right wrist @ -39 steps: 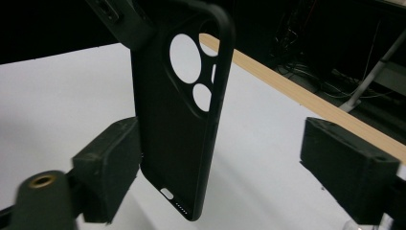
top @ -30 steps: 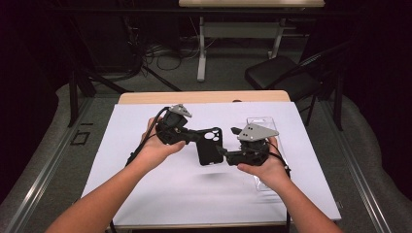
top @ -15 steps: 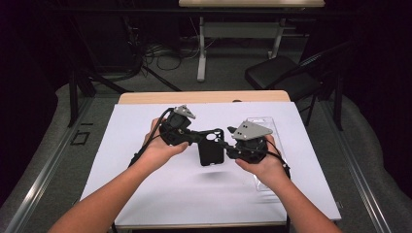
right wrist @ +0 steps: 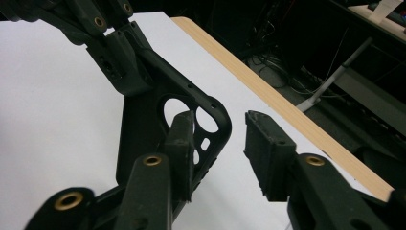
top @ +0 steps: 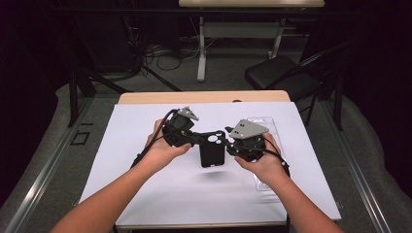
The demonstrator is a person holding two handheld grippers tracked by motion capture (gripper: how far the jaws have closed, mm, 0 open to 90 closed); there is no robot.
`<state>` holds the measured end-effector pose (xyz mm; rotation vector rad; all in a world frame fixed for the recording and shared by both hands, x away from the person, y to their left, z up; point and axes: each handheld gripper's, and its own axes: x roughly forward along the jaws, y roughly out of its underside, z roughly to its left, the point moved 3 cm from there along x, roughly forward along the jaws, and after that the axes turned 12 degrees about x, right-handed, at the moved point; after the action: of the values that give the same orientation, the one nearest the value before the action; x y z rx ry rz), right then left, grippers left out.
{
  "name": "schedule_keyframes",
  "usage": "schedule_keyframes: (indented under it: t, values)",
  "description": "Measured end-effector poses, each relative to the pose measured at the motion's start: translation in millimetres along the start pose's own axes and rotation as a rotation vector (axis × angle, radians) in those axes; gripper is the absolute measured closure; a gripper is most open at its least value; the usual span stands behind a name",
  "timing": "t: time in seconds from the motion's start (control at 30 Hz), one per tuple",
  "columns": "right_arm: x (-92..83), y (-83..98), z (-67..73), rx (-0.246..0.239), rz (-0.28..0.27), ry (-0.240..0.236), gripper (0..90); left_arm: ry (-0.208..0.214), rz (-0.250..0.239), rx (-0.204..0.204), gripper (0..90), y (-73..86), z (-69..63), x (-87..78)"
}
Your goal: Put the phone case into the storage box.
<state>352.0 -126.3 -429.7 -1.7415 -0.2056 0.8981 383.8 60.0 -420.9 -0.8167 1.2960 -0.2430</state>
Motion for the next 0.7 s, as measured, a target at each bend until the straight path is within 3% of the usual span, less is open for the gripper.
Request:
schedule_keyframes:
  t: [0.33,0.7]
  values:
    - [2.4,1.4,-0.5,0.003,0.042,0.017,70.8,-0.001,0.003,0.010,82.1,-1.4,-4.4,1.5]
    - [3.9,2.0,1.2,0.039,0.083,0.037,76.9,0.010,0.000,0.016,82.1,-4.0,-8.6,3.3]
